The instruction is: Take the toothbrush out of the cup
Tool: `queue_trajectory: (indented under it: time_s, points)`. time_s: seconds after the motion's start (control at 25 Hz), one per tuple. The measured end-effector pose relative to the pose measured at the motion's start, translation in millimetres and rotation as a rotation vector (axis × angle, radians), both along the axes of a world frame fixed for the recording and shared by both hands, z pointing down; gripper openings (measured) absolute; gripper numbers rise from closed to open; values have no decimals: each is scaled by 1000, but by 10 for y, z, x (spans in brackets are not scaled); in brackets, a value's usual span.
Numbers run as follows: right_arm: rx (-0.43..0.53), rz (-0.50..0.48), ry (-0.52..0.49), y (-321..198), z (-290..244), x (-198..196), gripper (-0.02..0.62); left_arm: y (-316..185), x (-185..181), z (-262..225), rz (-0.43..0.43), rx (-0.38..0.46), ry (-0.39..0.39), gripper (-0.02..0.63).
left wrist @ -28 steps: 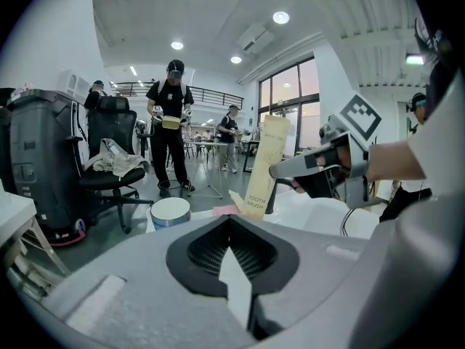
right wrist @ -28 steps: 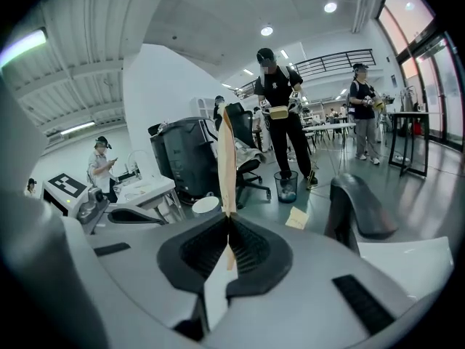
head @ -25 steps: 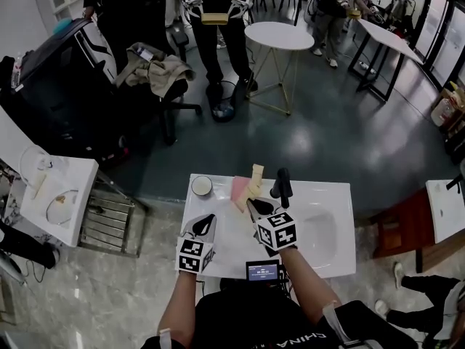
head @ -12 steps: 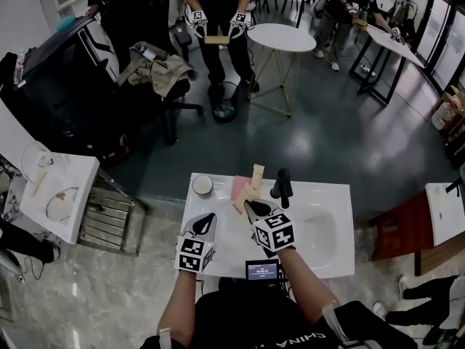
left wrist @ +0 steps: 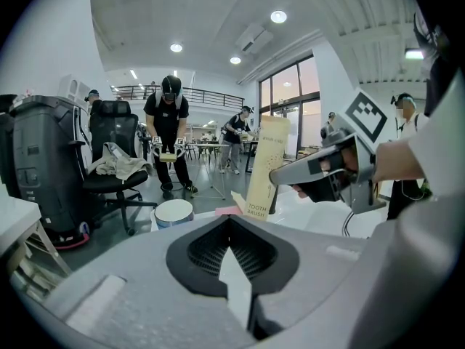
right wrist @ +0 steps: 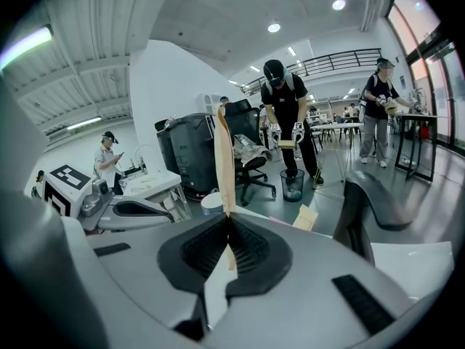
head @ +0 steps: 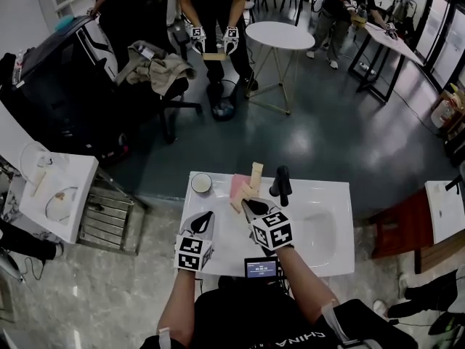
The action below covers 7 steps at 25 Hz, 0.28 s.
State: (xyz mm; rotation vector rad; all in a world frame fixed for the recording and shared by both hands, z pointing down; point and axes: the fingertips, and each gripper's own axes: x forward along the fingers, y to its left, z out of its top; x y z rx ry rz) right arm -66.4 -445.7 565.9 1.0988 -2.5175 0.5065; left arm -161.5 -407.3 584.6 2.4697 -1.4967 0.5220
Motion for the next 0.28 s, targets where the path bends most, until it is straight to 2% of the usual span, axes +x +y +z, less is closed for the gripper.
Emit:
queue_trajectory:
  time_s: [0.28]
  points:
    - [1, -6, -3, -1, 27, -20, 12, -22, 33, -2, 4, 3, 8, 9]
